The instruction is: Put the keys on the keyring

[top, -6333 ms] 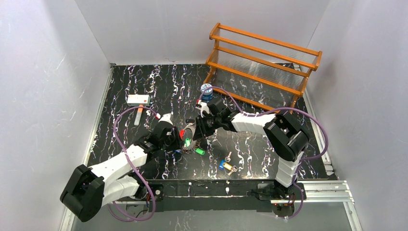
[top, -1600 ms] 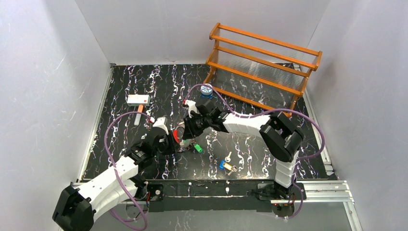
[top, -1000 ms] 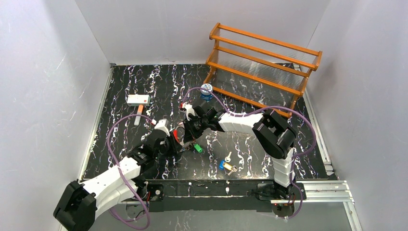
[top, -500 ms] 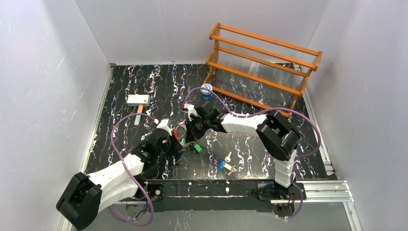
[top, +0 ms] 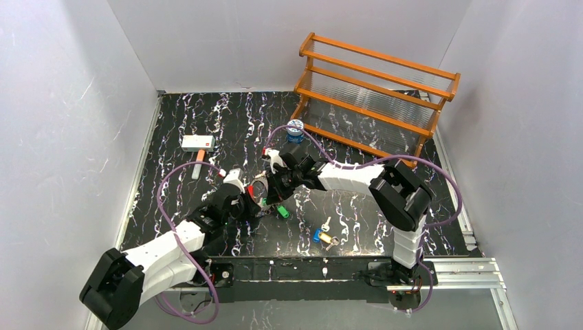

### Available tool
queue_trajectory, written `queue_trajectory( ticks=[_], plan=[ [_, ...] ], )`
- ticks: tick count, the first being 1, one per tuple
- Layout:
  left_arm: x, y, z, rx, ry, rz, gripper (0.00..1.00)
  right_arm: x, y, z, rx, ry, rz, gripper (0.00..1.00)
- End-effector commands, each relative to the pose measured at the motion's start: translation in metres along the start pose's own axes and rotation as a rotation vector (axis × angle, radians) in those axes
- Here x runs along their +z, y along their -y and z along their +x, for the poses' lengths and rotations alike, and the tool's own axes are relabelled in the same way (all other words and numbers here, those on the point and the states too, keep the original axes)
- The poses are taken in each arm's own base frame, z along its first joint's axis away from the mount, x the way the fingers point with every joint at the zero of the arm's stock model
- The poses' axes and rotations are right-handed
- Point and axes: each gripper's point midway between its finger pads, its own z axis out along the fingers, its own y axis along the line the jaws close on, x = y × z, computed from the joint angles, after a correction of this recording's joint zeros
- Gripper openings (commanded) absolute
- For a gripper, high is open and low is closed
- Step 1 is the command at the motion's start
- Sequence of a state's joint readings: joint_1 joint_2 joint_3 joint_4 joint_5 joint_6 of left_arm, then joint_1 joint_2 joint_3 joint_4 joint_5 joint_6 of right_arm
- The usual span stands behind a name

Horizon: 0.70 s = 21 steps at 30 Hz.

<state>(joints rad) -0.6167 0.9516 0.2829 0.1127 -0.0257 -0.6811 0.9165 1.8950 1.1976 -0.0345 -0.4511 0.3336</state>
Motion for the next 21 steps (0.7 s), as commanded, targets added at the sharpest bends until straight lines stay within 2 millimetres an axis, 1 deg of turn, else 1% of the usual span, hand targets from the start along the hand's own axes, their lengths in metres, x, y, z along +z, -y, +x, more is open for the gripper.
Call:
queue_trajectory(
  ticks=[1, 3, 5, 9, 11, 14, 16, 19, 21],
  plan=[
    [-0.003, 0.007, -0.003, -0.015, 0.024, 0.043, 0.0, -0.019, -0.018, -0.014, -0.042, 0.065, -0.027, 0.12],
    [-0.002, 0.01, -0.004, -0.028, 0.034, 0.064, 0.0, -0.021, -0.018, -0.018, -0.05, 0.086, -0.029, 0.13],
    [-0.002, 0.017, 0.001, -0.035, 0.011, 0.104, 0.0, -0.022, -0.019, -0.018, -0.047, 0.09, -0.032, 0.13],
    [-0.001, 0.015, 0.004, -0.035, -0.003, 0.094, 0.0, -0.021, -0.021, -0.015, -0.044, 0.087, -0.042, 0.17],
    [-0.003, 0.011, 0.0, -0.032, 0.006, 0.061, 0.0, -0.02, -0.02, -0.015, -0.04, 0.082, -0.041, 0.21],
    [-0.01, -0.004, -0.011, -0.03, 0.054, -0.033, 0.07, -0.016, -0.019, -0.015, -0.034, 0.07, -0.039, 0.27],
    [-0.018, -0.019, -0.014, -0.039, 0.077, -0.118, 0.11, -0.012, -0.019, -0.017, -0.033, 0.059, -0.023, 0.3],
    [-0.031, -0.04, -0.018, -0.059, 0.114, -0.23, 0.14, -0.004, -0.016, -0.016, -0.048, 0.031, 0.04, 0.35],
    [-0.038, -0.051, -0.019, -0.069, 0.13, -0.283, 0.17, 0.002, -0.014, -0.017, -0.073, 0.018, 0.104, 0.42]
  ],
)
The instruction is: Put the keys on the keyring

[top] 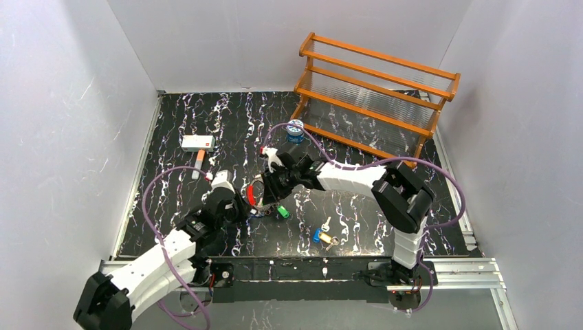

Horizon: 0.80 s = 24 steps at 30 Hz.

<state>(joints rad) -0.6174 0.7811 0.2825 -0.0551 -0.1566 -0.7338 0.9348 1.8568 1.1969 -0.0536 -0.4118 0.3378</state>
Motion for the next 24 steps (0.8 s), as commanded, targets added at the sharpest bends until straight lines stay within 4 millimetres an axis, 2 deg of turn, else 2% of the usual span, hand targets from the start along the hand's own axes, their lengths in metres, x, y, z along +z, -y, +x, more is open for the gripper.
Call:
queue_trajectory(
  ticks=[1, 5, 7, 9, 15, 19, 24],
  plan=[
    [-0.017, -0.038, -0.01, -0.016, 0.056, -0.206, 0.18, 0.011, -0.005, -0.012, -0.072, -0.006, 0.12, 0.46],
    [-0.024, -0.05, -0.01, -0.048, 0.083, -0.249, 0.23, 0.024, -0.008, -0.007, -0.13, -0.031, 0.225, 0.57],
    [-0.025, -0.051, -0.01, -0.059, 0.088, -0.25, 0.26, 0.032, -0.002, 0.001, -0.16, -0.054, 0.306, 0.63],
    [-0.026, -0.052, -0.011, -0.063, 0.093, -0.256, 0.27, 0.036, 0.004, 0.005, -0.194, -0.065, 0.387, 0.64],
    [-0.026, -0.051, -0.012, -0.057, 0.09, -0.263, 0.29, 0.033, 0.014, 0.008, -0.314, -0.058, 0.587, 0.6],
    [-0.025, -0.052, -0.012, -0.053, 0.082, -0.271, 0.29, 0.018, 0.014, 0.008, -0.322, -0.037, 0.621, 0.45],
    [-0.023, -0.052, -0.011, -0.052, 0.082, -0.269, 0.29, -0.006, 0.021, 0.006, -0.325, 0.012, 0.658, 0.4]
  ],
)
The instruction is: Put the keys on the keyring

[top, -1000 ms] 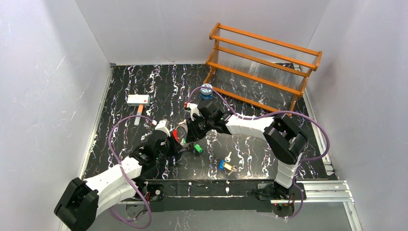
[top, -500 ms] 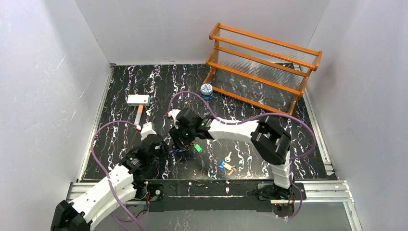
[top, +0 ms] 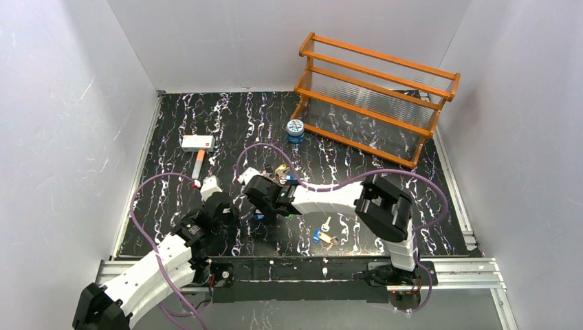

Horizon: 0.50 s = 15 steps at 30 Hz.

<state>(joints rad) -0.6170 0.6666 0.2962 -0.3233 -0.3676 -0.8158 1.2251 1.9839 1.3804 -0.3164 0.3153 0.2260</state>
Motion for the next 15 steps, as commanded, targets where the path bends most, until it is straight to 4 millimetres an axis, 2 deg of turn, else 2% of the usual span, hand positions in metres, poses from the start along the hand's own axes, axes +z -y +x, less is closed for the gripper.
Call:
queue_trajectory(
  ticks=[1, 4, 10, 13, 15],
  plan=[
    [-0.001, 0.0, -0.009, -0.008, 0.028, -0.022, 0.3, -0.027, 0.032, -0.012, 0.019, 0.071, 0.088, 0.39],
    [0.001, 0.003, -0.009, -0.008, 0.024, -0.015, 0.3, -0.031, 0.044, -0.009, 0.053, 0.074, 0.073, 0.34],
    [0.004, 0.012, -0.012, 0.013, 0.021, 0.01, 0.3, -0.037, 0.068, -0.009, 0.181, 0.11, -0.048, 0.34],
    [0.006, 0.016, -0.012, 0.024, 0.011, 0.015, 0.3, -0.037, 0.081, -0.005, 0.257, 0.105, -0.114, 0.34],
    [0.008, 0.019, -0.011, 0.029, 0.002, 0.026, 0.32, -0.038, 0.078, -0.005, 0.292, 0.11, -0.201, 0.39]
  ],
)
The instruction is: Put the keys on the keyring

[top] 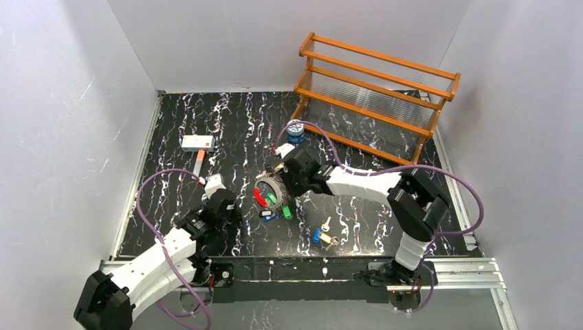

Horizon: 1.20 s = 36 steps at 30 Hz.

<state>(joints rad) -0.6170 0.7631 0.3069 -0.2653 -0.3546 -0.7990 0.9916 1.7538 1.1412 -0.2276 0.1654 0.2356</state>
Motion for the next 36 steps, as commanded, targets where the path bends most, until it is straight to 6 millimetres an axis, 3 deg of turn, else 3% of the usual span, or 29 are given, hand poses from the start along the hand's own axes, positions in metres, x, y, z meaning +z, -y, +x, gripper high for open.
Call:
queue_trajectory(
  ticks=[1, 5, 9, 11, 15, 20, 25, 28, 31, 36],
  plan=[
    [0.0, 0.017, -0.014, 0.006, 0.024, 0.046, 0.34, -0.01, -0.013, -0.017, 0.104, 0.054, -0.221, 0.42],
    [0.005, 0.036, -0.006, 0.023, -0.011, 0.14, 0.49, -0.005, -0.02, -0.023, 0.174, 0.039, -0.348, 0.59],
    [0.009, 0.066, 0.002, 0.021, -0.06, 0.282, 0.49, 0.012, -0.024, -0.025, 0.222, -0.011, -0.405, 0.6],
    [0.012, 0.077, 0.01, 0.013, -0.091, 0.337, 0.48, 0.023, -0.026, -0.024, 0.234, -0.045, -0.417, 0.58],
    [0.02, 0.094, 0.03, -0.013, -0.166, 0.426, 0.4, 0.043, -0.032, -0.019, 0.241, -0.098, -0.446, 0.45],
    [0.023, 0.11, 0.056, 0.012, -0.244, 0.47, 0.3, 0.049, -0.047, -0.022, 0.208, -0.128, -0.532, 0.33],
    [0.014, 0.128, 0.062, 0.086, -0.231, 0.523, 0.28, 0.043, -0.053, -0.028, 0.184, -0.119, -0.566, 0.33],
    [0.01, 0.126, 0.051, 0.105, -0.188, 0.503, 0.3, 0.035, -0.047, -0.03, 0.176, -0.092, -0.533, 0.44],
    [0.009, 0.107, 0.03, 0.107, -0.097, 0.398, 0.38, 0.025, -0.036, -0.034, 0.174, -0.05, -0.468, 0.6],
    [0.001, 0.077, 0.002, 0.083, 0.02, 0.256, 0.49, 0.006, -0.019, -0.038, 0.189, 0.01, -0.405, 0.69]
  ],
)
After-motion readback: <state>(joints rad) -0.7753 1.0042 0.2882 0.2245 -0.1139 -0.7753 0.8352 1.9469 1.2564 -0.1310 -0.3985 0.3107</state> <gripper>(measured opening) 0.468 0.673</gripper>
